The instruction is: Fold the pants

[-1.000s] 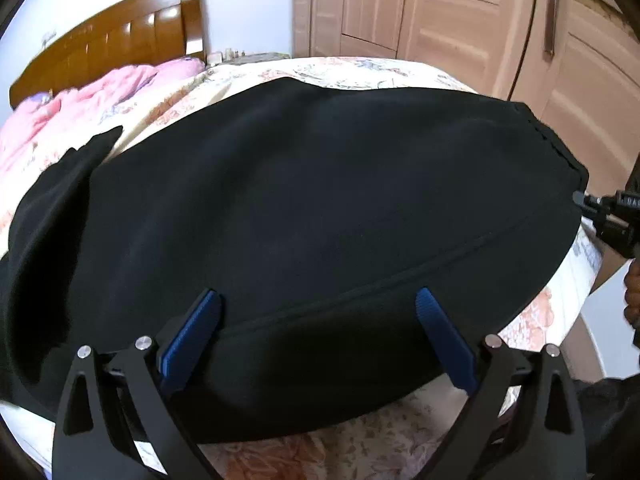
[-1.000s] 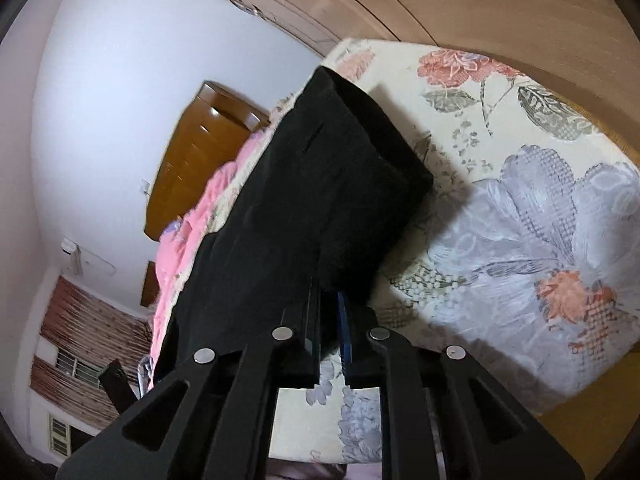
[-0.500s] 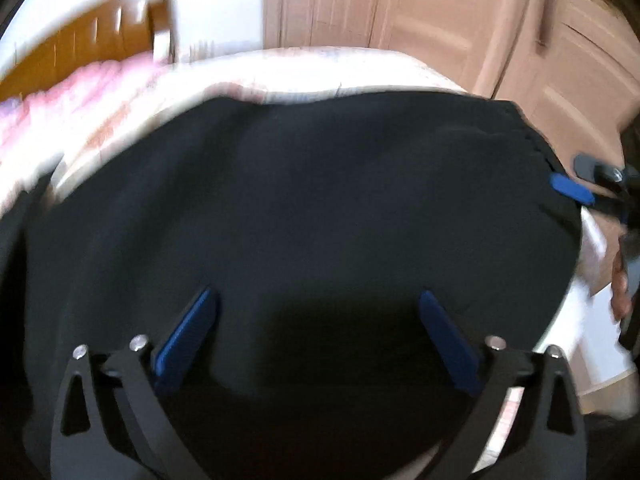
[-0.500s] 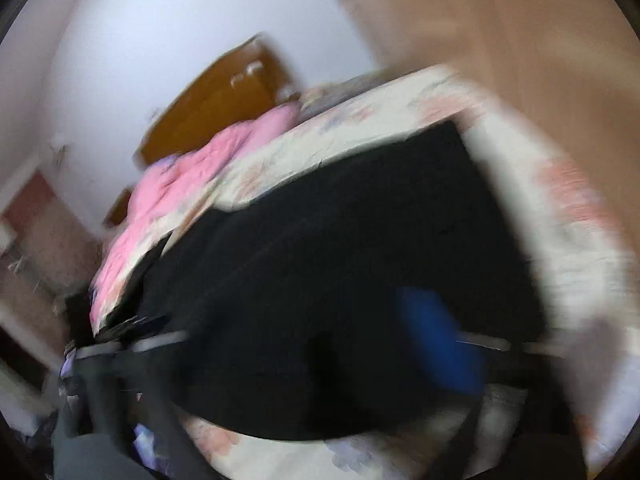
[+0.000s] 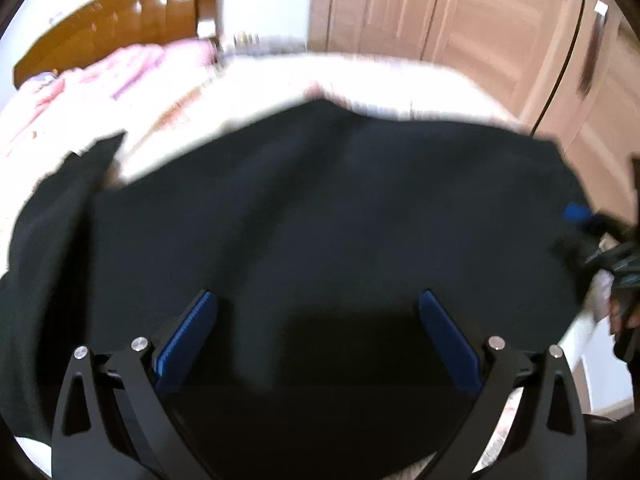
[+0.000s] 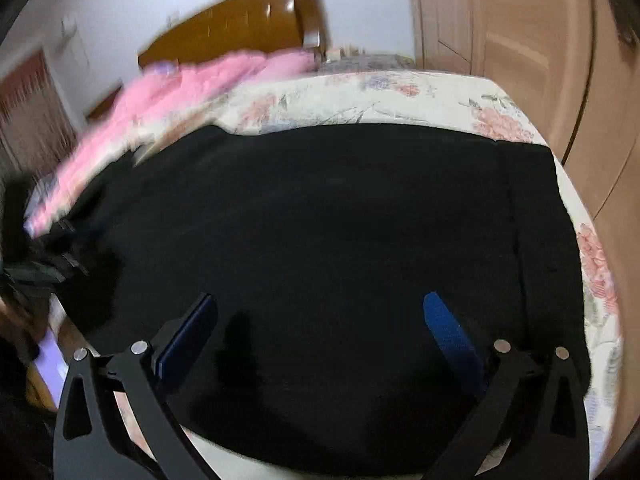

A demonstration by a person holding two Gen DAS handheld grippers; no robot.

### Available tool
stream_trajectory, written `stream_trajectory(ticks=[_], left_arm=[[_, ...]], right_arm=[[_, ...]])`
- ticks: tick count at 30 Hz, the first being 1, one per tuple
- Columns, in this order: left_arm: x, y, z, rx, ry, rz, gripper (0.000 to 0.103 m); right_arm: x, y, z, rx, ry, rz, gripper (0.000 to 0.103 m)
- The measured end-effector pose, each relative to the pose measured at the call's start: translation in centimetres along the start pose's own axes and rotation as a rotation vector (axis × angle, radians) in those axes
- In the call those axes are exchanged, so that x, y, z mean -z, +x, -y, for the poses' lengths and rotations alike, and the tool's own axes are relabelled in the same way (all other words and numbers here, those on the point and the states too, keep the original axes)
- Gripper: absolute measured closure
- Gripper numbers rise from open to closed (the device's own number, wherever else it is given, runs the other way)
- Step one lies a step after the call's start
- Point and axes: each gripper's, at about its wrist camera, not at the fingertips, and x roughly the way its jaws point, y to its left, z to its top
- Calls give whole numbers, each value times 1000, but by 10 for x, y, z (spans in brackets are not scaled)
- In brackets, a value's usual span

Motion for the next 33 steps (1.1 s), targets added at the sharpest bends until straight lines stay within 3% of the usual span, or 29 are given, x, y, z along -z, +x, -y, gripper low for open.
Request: stream_trajectory(ticks=[2, 4, 5, 7, 9, 11, 13, 14, 15, 18, 19, 21, 23, 25, 29, 32, 33], left_arm=[[-10, -21, -22, -83, -13, 64, 2], [-20, -24, -51, -225, -39, 68, 2], [-27, -17, -73, -298, -72, 40, 4], [-32, -6, -100, -337, -114, -15, 8], [-29, 8, -118, -383, -122, -77, 25], [-23, 12, -125, -350, -136, -98, 33], [-16, -11, -124, -262, -149, -7, 30], [-10, -34, -136, -233, -191, 68, 23], [-8, -47, -147, -240, -236, 112, 13], [7, -91, -217, -338, -422, 187, 12], [13, -102, -244, -348, -484, 188, 12], [35, -120, -316, -386, -622, 168, 26], [50, -128, -358, -406, -655, 118, 26], [72, -138, -393, -372, -692, 93, 26], [94, -133, -419, -320, -685, 36, 27], [105, -111, -420, -230, -648, 17, 40], [105, -107, -415, -258, -610, 12, 40]], right_arm=[[-10, -8, -3, -21, 40, 42, 4], [-24, -12, -18, -54, 19, 100, 4], [-34, -12, -32, -64, -22, 132, 4], [-51, -7, -62, -99, -87, 140, 4], [-65, 3, -93, -162, -141, 140, 4], [-75, 13, -119, -213, -184, 125, 4], [-82, 24, -148, -252, -244, 114, 4], [-83, 29, -158, -259, -271, 109, 4], [-84, 34, -168, -269, -295, 102, 4], [-80, 45, -184, -310, -306, 70, 4], [-78, 49, -186, -322, -295, 59, 4], [-77, 61, -187, -339, -264, 32, 4], [-74, 74, -190, -339, -239, 9, 4], [-70, 88, -187, -337, -204, -29, 4], [-73, 98, -185, -355, -162, -38, 4], [-73, 99, -189, -342, -170, -33, 4], [-71, 99, -190, -335, -177, -31, 4]])
